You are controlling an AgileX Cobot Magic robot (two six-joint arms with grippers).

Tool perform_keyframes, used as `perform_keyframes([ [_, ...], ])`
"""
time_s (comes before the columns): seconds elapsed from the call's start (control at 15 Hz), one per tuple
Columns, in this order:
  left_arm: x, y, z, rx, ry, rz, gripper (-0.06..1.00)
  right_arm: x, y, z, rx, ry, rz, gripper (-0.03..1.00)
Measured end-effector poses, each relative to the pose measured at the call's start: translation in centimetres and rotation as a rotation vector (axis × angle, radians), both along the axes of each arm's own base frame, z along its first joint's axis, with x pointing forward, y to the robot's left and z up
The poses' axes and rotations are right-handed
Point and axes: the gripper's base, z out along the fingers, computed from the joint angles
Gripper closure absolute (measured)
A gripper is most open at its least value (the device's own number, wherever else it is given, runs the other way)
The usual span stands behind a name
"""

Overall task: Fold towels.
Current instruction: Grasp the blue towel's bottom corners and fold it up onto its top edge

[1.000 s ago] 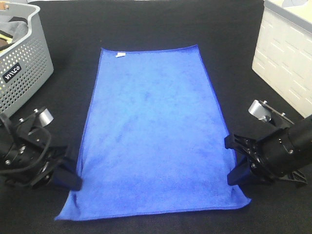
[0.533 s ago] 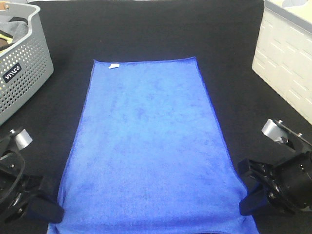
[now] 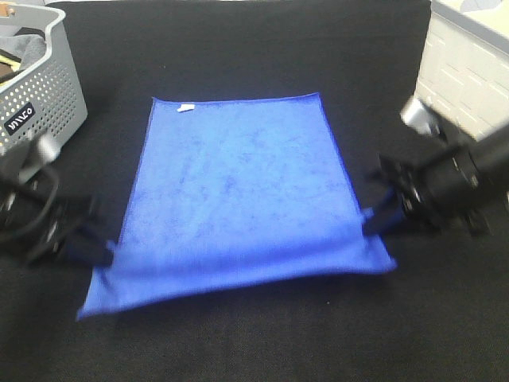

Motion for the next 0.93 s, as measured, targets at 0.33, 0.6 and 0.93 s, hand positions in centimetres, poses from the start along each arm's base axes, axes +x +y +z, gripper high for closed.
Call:
perform_keyframes([
  [0.33,10.0,-1.0,1.2,0.017,-0.102,0.011,0.94,9.3,1.1,1.7,-0.006,-0.074,0.019,0.97],
  [0.6,18.1,-1.6,2.1,0.042,-0.21,0.019,0.94,16.9,1.7,1.9,-0.068,-0.144,0.038,0.97],
  [0.93,24.0,-1.5,1.7,0.084,-0.298,0.051,0.94,24.1,2.5,2.1,-0.086,-0.295,0.074,0.97],
])
